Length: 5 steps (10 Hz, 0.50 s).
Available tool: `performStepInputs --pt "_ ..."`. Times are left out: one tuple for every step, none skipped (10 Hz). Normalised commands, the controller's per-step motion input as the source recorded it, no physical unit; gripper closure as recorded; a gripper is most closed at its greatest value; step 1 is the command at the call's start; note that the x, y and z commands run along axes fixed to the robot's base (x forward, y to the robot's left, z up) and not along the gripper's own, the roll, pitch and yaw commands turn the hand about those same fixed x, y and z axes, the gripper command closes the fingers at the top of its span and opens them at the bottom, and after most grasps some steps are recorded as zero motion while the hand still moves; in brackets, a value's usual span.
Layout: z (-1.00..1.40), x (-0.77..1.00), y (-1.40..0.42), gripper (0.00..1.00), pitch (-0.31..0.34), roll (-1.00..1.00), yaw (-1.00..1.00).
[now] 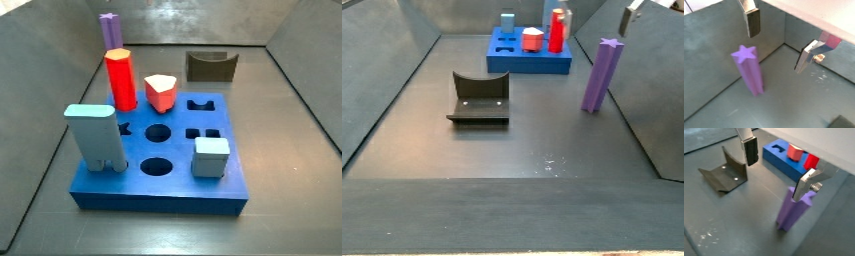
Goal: Pick up the star object. Move up. Move to above the board. Insert the star object.
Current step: Pick up the star object.
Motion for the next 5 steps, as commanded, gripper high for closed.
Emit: performStepInputs --pt "-0.16 -0.87 -0.22 0.0 -0.069 0.06 -0.19" --pt "-0.15 -0.89 -0.2 0.0 -0.044 0.08 -0.2" --pt "-0.13 -0.93 -0.2 0.0 -0.033 0.09 -0.18" --pt "-0.1 -0.95 -0.19 0.0 -0.043 0.07 -0.16" --pt "-0.1 -0.72 -0.1 0.0 -0.09 0.01 -0.14"
